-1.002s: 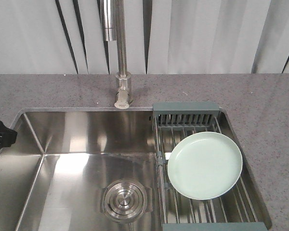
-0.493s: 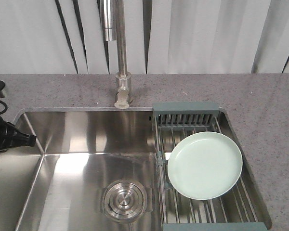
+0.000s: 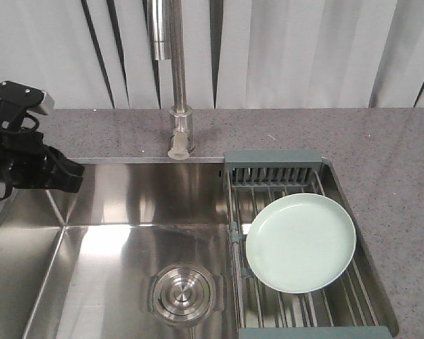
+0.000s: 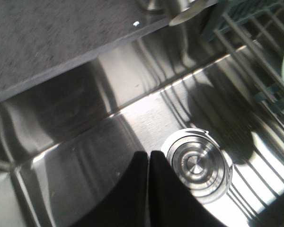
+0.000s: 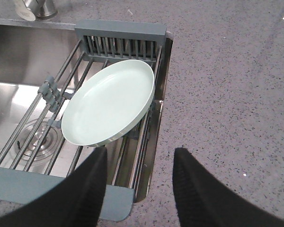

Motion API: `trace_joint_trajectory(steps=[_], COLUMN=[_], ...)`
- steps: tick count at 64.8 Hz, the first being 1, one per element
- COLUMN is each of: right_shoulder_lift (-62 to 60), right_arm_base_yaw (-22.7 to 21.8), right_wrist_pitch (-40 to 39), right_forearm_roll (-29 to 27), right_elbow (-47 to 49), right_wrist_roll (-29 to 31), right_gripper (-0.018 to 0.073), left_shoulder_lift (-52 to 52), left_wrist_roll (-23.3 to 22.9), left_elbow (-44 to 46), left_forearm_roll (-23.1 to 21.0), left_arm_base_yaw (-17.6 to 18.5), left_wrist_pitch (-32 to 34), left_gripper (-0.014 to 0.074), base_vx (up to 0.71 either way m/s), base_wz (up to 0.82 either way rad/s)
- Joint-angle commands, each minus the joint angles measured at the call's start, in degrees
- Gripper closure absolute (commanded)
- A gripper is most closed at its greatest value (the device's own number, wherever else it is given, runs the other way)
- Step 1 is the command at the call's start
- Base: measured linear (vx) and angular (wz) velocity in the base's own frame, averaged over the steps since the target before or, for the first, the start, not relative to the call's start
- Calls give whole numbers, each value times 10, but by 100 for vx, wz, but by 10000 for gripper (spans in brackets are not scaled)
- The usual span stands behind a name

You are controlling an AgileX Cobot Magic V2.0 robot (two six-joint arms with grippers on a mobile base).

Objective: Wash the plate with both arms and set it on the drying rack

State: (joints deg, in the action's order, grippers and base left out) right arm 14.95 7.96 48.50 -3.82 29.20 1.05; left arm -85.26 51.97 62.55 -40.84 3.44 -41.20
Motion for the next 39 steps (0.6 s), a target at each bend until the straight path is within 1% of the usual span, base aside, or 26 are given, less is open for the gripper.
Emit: trace_joint_trajectory(steps=[1,6,10,14,17,23,26,33,37,39], right_shoulder_lift=[5,5,5,5,5,5,5,5,5,5], right_arm_base_yaw=[-1,-1,-1,-1,-1,-1,-1,-1,-1,-1], right_wrist_pitch=[-38,-38,-38,-38,-38,-38,-38,-38,-38,-38], right_forearm_roll=[1,1,1,1,2,1,1,1,1,1], right_elbow=[15,15,15,15,15,15,15,15,15,15], right_wrist_roll=[4,4,4,4,4,4,4,4,4,4], right_gripper=[230,230,230,230,230,230,230,230,230,230], left_shoulder_lift=[-7,-27,-43,-58,-68,-85,-93,-111,-121,-127], left_wrist_roll=[98,156,197,238,277,335,379,461,516,535], left_elbow=[40,55,66,73,76,77,77,77,77,77], left_forearm_roll=[-105,-158,-187,-213,-234,-266,-285,-326,-359,-373], left_arm_base_yaw=[3,6,10,15,17,29,38,57,67,71], left_wrist_pitch=[-13,-30,-39,-46,-49,-50,-50,-50,-49,-49], left_gripper=[604,604,604,604,604,604,604,604,604,604], base_vx=[0,0,0,0,0,0,0,0,0,0], base_wz=[0,0,0,0,0,0,0,0,0,0])
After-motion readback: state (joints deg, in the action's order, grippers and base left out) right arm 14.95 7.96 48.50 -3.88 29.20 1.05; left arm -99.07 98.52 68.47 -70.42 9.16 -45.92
